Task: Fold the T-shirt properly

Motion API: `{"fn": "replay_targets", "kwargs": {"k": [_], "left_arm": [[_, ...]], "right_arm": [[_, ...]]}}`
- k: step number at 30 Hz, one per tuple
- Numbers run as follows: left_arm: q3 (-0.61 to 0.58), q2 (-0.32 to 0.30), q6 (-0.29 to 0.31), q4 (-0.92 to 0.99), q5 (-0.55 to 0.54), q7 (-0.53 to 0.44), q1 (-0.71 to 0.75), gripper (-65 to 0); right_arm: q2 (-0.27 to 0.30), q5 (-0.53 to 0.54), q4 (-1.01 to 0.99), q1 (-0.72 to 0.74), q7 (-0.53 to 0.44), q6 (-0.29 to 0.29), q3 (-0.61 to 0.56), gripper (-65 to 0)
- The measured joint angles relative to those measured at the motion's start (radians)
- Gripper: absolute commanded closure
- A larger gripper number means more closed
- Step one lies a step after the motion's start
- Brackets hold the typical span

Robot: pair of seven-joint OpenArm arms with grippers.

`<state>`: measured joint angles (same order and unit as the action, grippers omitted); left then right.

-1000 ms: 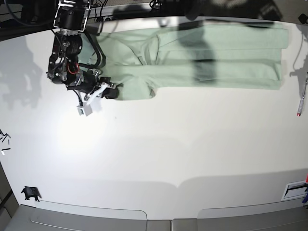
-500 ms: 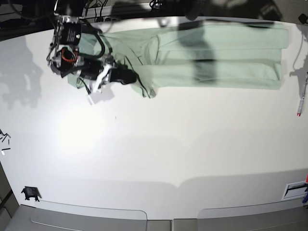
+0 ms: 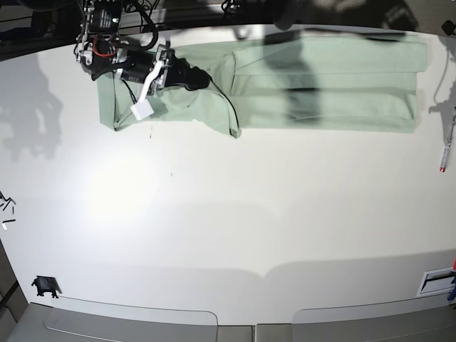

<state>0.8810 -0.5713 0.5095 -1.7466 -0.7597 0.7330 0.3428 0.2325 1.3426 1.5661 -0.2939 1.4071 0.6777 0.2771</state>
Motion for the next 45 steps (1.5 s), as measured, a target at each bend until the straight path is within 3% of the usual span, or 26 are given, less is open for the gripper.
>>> {"fn": "replay_targets", "kwargs": {"k": [7, 14, 25, 32, 34, 36, 41, 45], "left_arm": [[0.0, 0.0, 0.0, 0.0, 0.0, 0.0, 0.0, -23.5], [0.0, 0.0, 0.0, 0.0, 0.0, 0.0, 0.0, -23.5], [0.0, 0.0, 0.0, 0.0, 0.0, 0.0, 0.0, -23.5], [0.0, 0.0, 0.0, 0.0, 0.0, 0.0, 0.0, -23.5], [0.0, 0.0, 0.0, 0.0, 0.009, 0.001, 0.0, -23.5], [0.0, 0.0, 0.0, 0.0, 0.016, 0.027, 0.0, -23.5], [0.0, 0.0, 0.0, 0.0, 0.022, 0.061, 0.004, -23.5], [0.0, -0.002, -0.013, 0.0, 0.004, 0.061, 0.074, -24.7]], "right_arm": [[0.0, 0.122, 0.0, 0.0, 0.0, 0.012, 0.0, 0.0], [0.001, 0.113, 0.0, 0.001, -0.001, 0.012, -0.01, 0.0], [0.001, 0.113, 0.0, 0.0, 0.0, 0.012, -0.271, 0.0], [0.006, 0.113, 0.0, 0.0, -0.001, 0.012, -0.306, -0.2], [0.008, 0.112, 0.0, 0.003, 0.0, 0.012, -0.305, -12.1], [0.008, 0.113, 0.0, 0.006, -0.002, 0.012, -0.305, -19.7], [0.005, 0.108, 0.0, 0.018, 0.002, 0.012, -0.258, -20.6], [0.005, 0.106, 0.0, 0.063, 0.003, 0.012, -0.122, -20.6]]}}
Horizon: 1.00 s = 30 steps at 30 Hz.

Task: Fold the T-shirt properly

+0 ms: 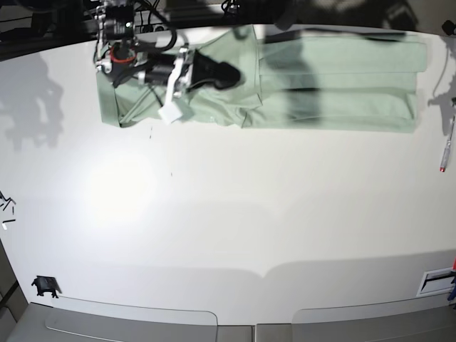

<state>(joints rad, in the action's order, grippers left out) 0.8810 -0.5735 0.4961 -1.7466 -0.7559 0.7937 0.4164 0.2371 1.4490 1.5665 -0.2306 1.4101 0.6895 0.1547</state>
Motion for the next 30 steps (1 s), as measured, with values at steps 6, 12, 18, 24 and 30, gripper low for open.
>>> {"fn": "replay_targets", "kwargs": {"k": [6, 12, 18, 24, 30], "left_arm": [[-0.001, 0.02, -0.007, 0.0, -0.005, -0.016, 0.1, -34.6], [-0.004, 0.101, -0.002, 0.146, -0.001, -0.102, 0.109, -34.6], [-0.002, 0.1, 0.109, 0.392, -0.081, -0.113, 0.078, -34.6], [-0.003, 0.1, 0.167, 0.53, -0.161, -0.085, 0.041, -34.6], [-0.002, 0.1, 0.167, 0.53, -0.166, -0.08, 0.043, -34.6]], "right_arm": [[-0.005, -0.003, 0.0, 0.108, 0.004, 0.0, 0.303, -20.6], [0.01, -0.378, 0.0, 0.22, -0.064, 0.003, 0.533, -20.6], [0.084, -0.483, 0.0, 0.231, -0.132, 0.003, 0.552, -20.6], [0.095, -0.557, 0.0, 0.231, -0.17, 0.003, 0.548, -20.6], [0.095, -0.559, 0.0, 0.23, -0.169, 0.003, 0.548, -20.6]]}}
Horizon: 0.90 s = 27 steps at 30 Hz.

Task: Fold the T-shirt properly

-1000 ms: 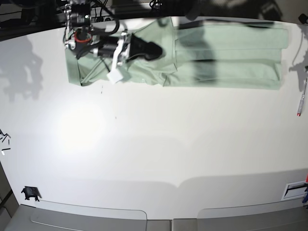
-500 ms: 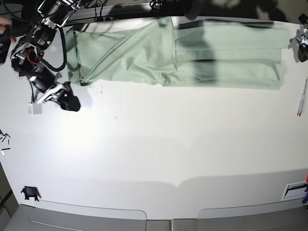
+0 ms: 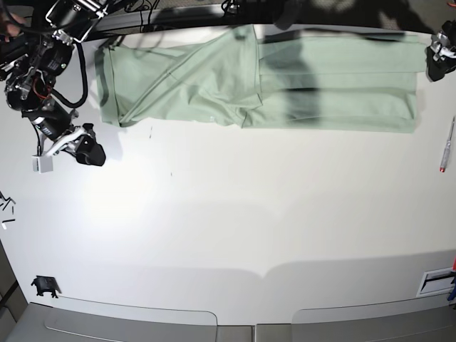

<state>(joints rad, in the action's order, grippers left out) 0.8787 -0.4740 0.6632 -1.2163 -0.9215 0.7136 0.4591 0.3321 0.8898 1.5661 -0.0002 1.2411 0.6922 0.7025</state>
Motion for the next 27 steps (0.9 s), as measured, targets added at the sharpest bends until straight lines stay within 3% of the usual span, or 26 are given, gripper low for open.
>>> {"fn": "replay_targets", "kwargs": {"k": [8, 14, 19, 27], "left_arm": [[0.0, 0.0, 0.023, 0.0, -0.122, 0.073, 0.0, -34.3], [0.0, 0.001, 0.023, -0.009, -0.188, 0.111, 0.0, -34.3], [0.0, 0.02, 0.023, -0.063, -0.193, 0.121, 0.0, -34.3], [0.0, 0.076, 0.023, -0.069, -0.155, 0.107, -0.002, -34.3]], "right_arm": [[-0.001, 0.003, 0.0, 0.0, 0.04, 0.0, -0.014, -20.6], [-0.012, -0.006, 0.0, -0.002, 0.068, 0.0, -0.139, -20.6], [-0.013, -0.151, 0.0, -0.002, -0.007, 0.0, -0.202, -20.6], [-0.011, -0.156, 0.0, -0.002, -0.04, 0.0, -0.204, -20.6]]}}
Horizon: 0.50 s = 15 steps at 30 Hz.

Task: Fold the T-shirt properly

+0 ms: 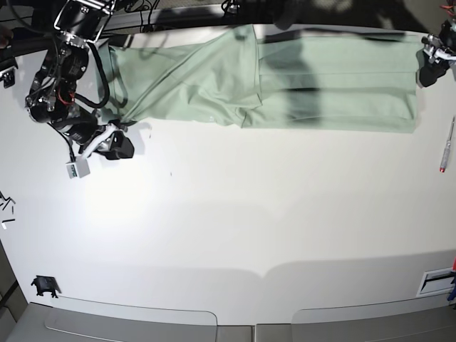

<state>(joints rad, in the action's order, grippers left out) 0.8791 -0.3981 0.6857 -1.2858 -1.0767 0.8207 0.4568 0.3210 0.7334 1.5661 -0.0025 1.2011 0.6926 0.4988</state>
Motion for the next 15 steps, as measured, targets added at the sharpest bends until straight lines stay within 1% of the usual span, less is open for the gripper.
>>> {"fn": "replay_targets", "kwargs": {"k": [2, 6, 11, 15], "left_arm": [[0.0, 0.017, 0.0, 0.0, 0.004, 0.006, 0.0, -34.4], [0.0, 0.03, 0.0, 0.0, 0.004, -0.001, 0.0, -34.3], [-0.004, 0.041, 0.006, 0.0, 0.071, -0.039, -0.014, -34.3], [-0.041, 0.04, 0.006, 0.0, 0.087, -0.058, -0.034, -34.3]], "right_arm": [[0.0, -0.001, 0.0, 0.0, 0.0, 0.0, 0.0, -20.6], [-0.003, -0.001, 0.0, 0.0, 0.0, 0.0, 0.0, -20.6], [-0.037, 0.0, 0.0, 0.0, -0.009, 0.0, 0.0, -20.6], [-0.053, 0.0, 0.0, 0.0, -0.01, 0.0, 0.0, -20.6]]}}
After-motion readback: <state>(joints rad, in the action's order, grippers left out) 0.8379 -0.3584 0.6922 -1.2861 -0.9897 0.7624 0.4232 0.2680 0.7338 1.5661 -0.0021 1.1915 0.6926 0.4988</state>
